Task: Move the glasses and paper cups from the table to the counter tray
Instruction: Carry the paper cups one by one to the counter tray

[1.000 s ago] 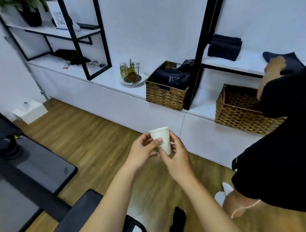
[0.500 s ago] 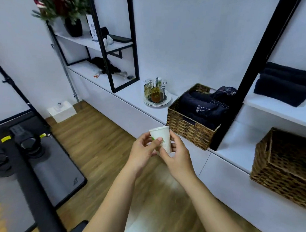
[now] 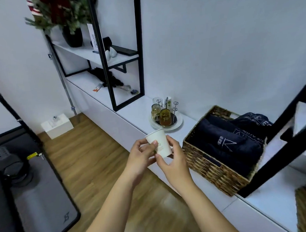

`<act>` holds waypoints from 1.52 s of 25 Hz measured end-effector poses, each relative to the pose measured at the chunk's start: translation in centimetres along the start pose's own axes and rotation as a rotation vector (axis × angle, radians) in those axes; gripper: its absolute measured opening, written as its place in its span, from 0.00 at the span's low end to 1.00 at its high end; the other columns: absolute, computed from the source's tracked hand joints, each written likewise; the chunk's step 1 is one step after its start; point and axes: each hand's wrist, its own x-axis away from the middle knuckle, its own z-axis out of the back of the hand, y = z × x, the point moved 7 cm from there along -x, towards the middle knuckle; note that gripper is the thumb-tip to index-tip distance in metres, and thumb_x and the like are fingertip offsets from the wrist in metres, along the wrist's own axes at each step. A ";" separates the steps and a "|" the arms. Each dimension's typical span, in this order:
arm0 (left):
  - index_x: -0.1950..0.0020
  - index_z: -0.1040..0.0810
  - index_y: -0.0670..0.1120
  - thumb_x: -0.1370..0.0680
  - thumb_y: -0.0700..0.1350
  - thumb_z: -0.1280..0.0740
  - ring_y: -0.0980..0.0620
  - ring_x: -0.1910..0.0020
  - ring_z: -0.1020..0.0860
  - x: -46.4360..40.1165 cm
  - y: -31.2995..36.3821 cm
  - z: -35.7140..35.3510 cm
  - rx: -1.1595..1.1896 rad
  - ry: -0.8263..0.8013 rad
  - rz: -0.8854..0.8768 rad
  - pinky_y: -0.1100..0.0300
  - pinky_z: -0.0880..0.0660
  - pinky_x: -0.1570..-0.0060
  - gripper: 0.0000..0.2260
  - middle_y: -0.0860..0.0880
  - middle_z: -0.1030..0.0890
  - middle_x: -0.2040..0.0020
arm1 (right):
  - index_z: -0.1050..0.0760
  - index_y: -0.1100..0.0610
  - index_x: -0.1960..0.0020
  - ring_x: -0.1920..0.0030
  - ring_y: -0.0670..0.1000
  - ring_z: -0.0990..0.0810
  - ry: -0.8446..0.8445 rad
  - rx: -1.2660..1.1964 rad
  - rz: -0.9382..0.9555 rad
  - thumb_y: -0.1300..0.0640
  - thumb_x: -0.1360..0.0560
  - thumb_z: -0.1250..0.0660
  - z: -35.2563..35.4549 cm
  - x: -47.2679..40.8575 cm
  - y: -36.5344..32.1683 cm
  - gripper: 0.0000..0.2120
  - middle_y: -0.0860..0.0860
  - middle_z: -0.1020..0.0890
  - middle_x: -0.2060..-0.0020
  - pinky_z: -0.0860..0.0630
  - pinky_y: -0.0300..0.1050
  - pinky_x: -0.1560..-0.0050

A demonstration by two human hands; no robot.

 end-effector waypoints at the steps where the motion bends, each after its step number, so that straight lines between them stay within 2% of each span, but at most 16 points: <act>1: 0.38 0.27 0.42 0.20 0.46 0.28 0.53 0.60 0.14 -2.2 0.9 0.7 -0.052 -0.005 0.007 0.59 0.19 0.60 0.15 0.49 0.12 0.56 | 0.35 0.45 0.26 0.40 0.44 0.24 0.006 -0.018 -0.024 0.54 0.25 0.26 -1.1 -2.1 0.2 0.32 0.45 0.25 0.36 0.23 0.39 0.46; 3: 0.39 0.26 0.44 0.22 0.49 0.26 0.50 0.55 0.13 -6.4 2.9 1.9 -0.192 -0.001 -0.021 0.56 0.18 0.59 0.16 0.47 0.13 0.52 | 0.35 0.45 0.27 0.41 0.41 0.24 0.030 -0.041 -0.028 0.55 0.25 0.26 -2.8 -6.1 0.1 0.30 0.46 0.25 0.36 0.22 0.38 0.47; 5: 0.44 0.24 0.46 0.25 0.54 0.24 0.49 0.54 0.15 -10.2 5.0 3.0 -0.442 0.035 -0.070 0.50 0.18 0.55 0.17 0.47 0.14 0.51 | 0.35 0.46 0.28 0.41 0.41 0.25 0.061 -0.052 -0.049 0.58 0.25 0.27 -4.1 -9.8 0.9 0.30 0.47 0.25 0.35 0.22 0.37 0.47; 8: 0.51 0.24 0.53 0.27 0.59 0.23 0.55 0.57 0.18 -14.8 6.8 3.5 -0.703 0.063 -0.191 0.53 0.20 0.57 0.15 0.56 0.17 0.55 | 0.35 0.46 0.30 0.37 0.46 0.26 0.126 -0.033 -0.058 0.60 0.26 0.27 -5.0 -13.6 2.0 0.29 0.47 0.28 0.34 0.21 0.39 0.47; 10: 0.53 0.25 0.57 0.27 0.61 0.25 0.59 0.59 0.19 -18.0 7.2 2.4 -0.854 0.030 -0.251 0.55 0.20 0.60 0.13 0.59 0.18 0.57 | 0.35 0.46 0.29 0.37 0.47 0.26 0.167 0.017 -0.079 0.61 0.26 0.27 -4.7 -16.2 3.5 0.30 0.45 0.30 0.35 0.23 0.34 0.50; 14: 0.48 0.23 0.56 0.23 0.51 0.27 0.60 0.54 0.23 -23.9 6.5 -1.9 -0.945 -0.142 -0.428 0.54 0.21 0.54 0.07 0.59 0.21 0.52 | 0.33 0.40 0.32 0.46 0.33 0.26 0.249 0.101 -0.103 0.59 0.25 0.28 -2.5 -21.0 5.9 0.27 0.42 0.33 0.40 0.29 0.23 0.55; 16: 0.41 0.20 0.50 0.21 0.43 0.29 0.57 0.47 0.25 -27.4 6.3 -4.4 -0.966 -0.269 -0.534 0.53 0.22 0.48 0.10 0.55 0.23 0.46 | 0.36 0.37 0.34 0.45 0.29 0.28 0.275 0.097 -0.113 0.60 0.25 0.28 -1.7 -24.5 7.3 0.29 0.37 0.33 0.42 0.32 0.21 0.52; 18: 0.37 0.20 0.46 0.22 0.38 0.30 0.54 0.43 0.24 -31.3 6.3 -6.1 -0.966 -0.349 -0.597 0.53 0.23 0.44 0.14 0.50 0.23 0.42 | 0.37 0.37 0.33 0.41 0.29 0.29 0.313 0.038 -0.113 0.60 0.26 0.27 -0.7 -28.4 8.4 0.31 0.34 0.31 0.39 0.31 0.23 0.49; 20: 0.34 0.21 0.46 0.22 0.40 0.31 0.53 0.40 0.23 -35.4 6.7 -7.2 -0.929 -0.368 -0.583 0.53 0.24 0.40 0.17 0.50 0.22 0.39 | 0.38 0.37 0.34 0.42 0.32 0.27 0.325 0.014 -0.114 0.61 0.27 0.25 0.3 -32.5 9.6 0.33 0.35 0.29 0.38 0.30 0.25 0.49; 23: 0.27 0.27 0.54 0.21 0.45 0.31 0.58 0.37 0.23 -40.8 6.9 -8.5 -0.879 -0.419 -0.489 0.56 0.25 0.36 0.22 0.56 0.22 0.34 | 0.38 0.27 0.38 0.48 0.38 0.25 0.291 0.049 -0.125 0.60 0.27 0.25 1.5 -37.3 11.3 0.35 0.33 0.27 0.42 0.29 0.27 0.52; 25: 0.25 0.30 0.59 0.21 0.44 0.30 0.60 0.37 0.23 -45.1 6.5 -10.1 -0.872 -0.481 -0.412 0.57 0.24 0.36 0.25 0.60 0.23 0.34 | 0.37 0.24 0.40 0.45 0.39 0.27 0.257 0.062 -0.152 0.57 0.27 0.25 2.7 -41.1 13.0 0.33 0.30 0.29 0.44 0.30 0.25 0.52; 28: 0.26 0.29 0.58 0.21 0.46 0.28 0.62 0.37 0.22 -50.6 6.2 -12.4 -0.888 -0.513 -0.346 0.61 0.24 0.37 0.25 0.61 0.23 0.33 | 0.34 0.32 0.37 0.38 0.41 0.29 0.214 0.113 -0.161 0.55 0.27 0.24 4.2 -46.3 15.6 0.29 0.26 0.30 0.43 0.29 0.31 0.46; 30: 0.26 0.28 0.57 0.21 0.47 0.28 0.62 0.37 0.23 -53.4 5.5 -13.6 -0.932 -0.513 -0.326 0.65 0.26 0.38 0.24 0.58 0.23 0.31 | 0.32 0.41 0.34 0.36 0.47 0.27 0.195 0.127 -0.190 0.56 0.27 0.24 4.7 -48.7 17.7 0.27 0.33 0.28 0.40 0.26 0.42 0.40; 32: 0.27 0.28 0.55 0.22 0.47 0.27 0.59 0.36 0.23 -55.7 4.1 -14.5 -0.988 -0.515 -0.288 0.61 0.25 0.37 0.24 0.56 0.22 0.31 | 0.32 0.44 0.34 0.36 0.48 0.26 0.168 0.134 -0.233 0.57 0.27 0.25 4.8 -50.4 20.2 0.27 0.41 0.26 0.38 0.25 0.49 0.38; 34: 0.26 0.28 0.52 0.22 0.45 0.28 0.54 0.36 0.22 -57.5 2.4 -15.2 -1.043 -0.535 -0.243 0.54 0.25 0.35 0.24 0.53 0.22 0.31 | 0.33 0.42 0.34 0.35 0.48 0.26 0.136 0.149 -0.279 0.57 0.26 0.25 4.6 -51.4 22.5 0.27 0.44 0.25 0.37 0.25 0.50 0.36; 38: 0.26 0.28 0.50 0.21 0.45 0.29 0.51 0.35 0.23 -59.4 -0.5 -15.9 -1.167 -0.586 -0.189 0.55 0.26 0.38 0.23 0.51 0.21 0.32 | 0.33 0.43 0.36 0.36 0.47 0.25 0.078 0.133 -0.359 0.58 0.25 0.26 4.0 -51.6 26.3 0.24 0.46 0.24 0.38 0.25 0.49 0.37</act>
